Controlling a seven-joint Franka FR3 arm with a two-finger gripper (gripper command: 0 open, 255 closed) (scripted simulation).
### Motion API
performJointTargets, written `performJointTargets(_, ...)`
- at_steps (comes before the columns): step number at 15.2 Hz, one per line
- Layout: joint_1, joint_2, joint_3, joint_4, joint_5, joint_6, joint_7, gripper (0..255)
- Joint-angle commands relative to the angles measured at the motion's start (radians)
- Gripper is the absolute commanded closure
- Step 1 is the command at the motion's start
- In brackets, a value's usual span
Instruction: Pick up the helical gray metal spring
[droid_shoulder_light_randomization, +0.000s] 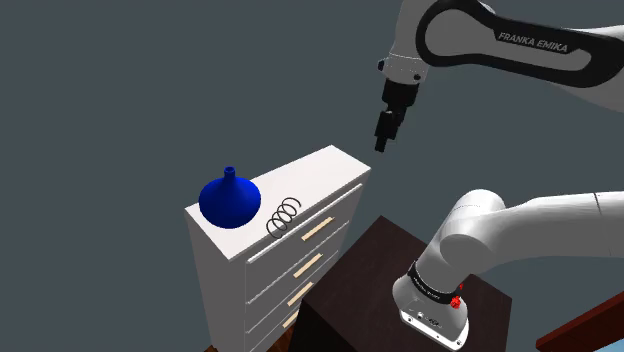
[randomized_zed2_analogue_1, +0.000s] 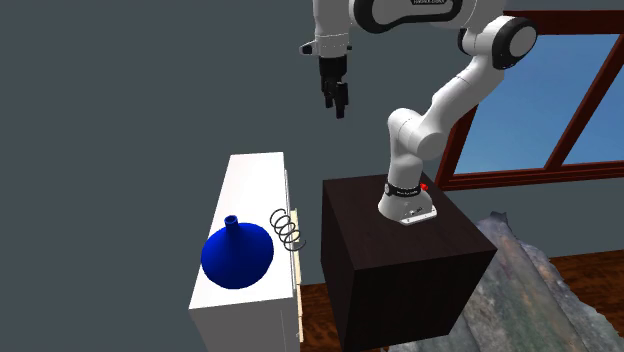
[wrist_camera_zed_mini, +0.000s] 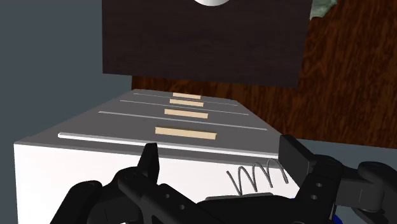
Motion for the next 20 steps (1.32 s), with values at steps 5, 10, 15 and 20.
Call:
performJointTargets(5,0.030,0.069,0.058,-0.057,0.011,0.128,0.030,0)
performJointTargets(10,0.063,0.188,0.131,-0.100,0.013,0.290,0.073,0)
performJointTargets(15,0.085,0.341,0.205,-0.110,-0.006,0.448,0.126,0)
performJointTargets(20,0.093,0.522,0.279,-0.085,-0.060,0.590,0.199,0)
